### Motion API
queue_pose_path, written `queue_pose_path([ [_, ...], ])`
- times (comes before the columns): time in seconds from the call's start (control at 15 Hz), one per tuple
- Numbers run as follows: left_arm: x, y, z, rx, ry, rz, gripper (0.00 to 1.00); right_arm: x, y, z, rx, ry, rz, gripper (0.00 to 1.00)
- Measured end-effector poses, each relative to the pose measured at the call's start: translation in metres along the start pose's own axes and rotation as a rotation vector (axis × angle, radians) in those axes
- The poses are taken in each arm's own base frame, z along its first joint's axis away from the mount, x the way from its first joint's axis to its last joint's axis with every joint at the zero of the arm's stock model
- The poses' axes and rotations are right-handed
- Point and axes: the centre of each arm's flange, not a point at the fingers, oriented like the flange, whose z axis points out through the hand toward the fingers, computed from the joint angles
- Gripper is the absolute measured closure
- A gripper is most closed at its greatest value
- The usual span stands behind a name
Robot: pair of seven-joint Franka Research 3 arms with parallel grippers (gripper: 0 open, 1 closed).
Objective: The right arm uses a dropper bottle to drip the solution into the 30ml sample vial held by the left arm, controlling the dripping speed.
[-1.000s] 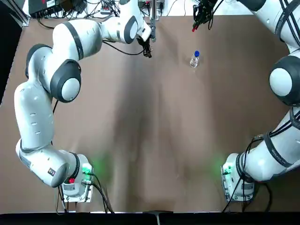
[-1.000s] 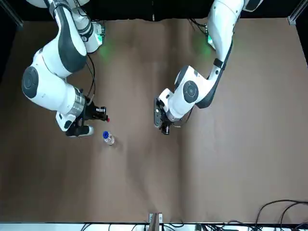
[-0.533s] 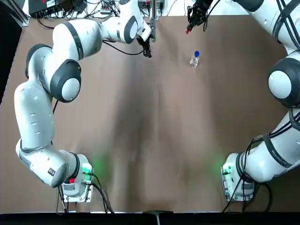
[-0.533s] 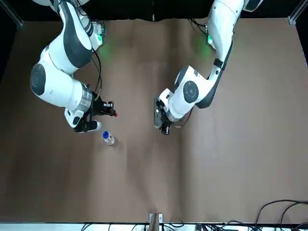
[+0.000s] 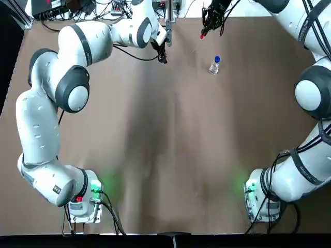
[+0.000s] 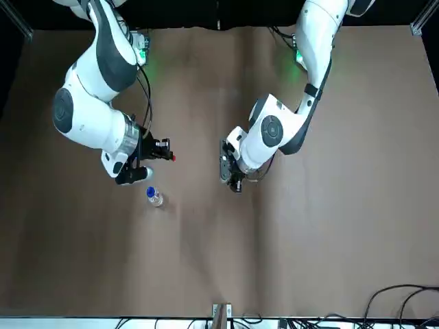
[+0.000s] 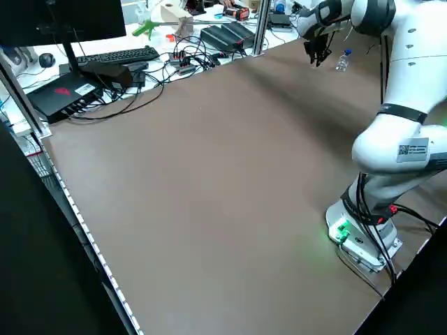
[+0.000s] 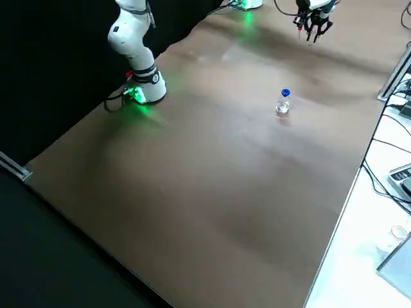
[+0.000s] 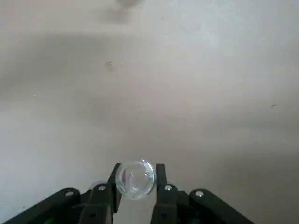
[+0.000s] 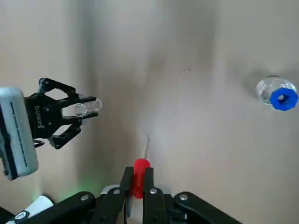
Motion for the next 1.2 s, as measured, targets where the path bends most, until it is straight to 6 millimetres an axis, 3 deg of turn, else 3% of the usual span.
queue_pose_path([
  [0.47, 0.0, 0.0, 0.0, 0.001, 0.0, 0.0, 0.69, -0.006, -0.018, 0.005, 0.063, -0.017, -0.001, 0.88],
  [0.8, 0.0, 0.0, 0.0, 0.001, 0.0, 0.001, 0.69, -0.008, -0.045, -0.003, 0.112, 0.036, -0.012, 0.88],
  [1.2, 0.0, 0.0, -0.001, 0.005, -0.007, 0.009, 0.69, -0.015, -0.073, 0.006, 0.129, 0.086, -0.026, 0.88],
])
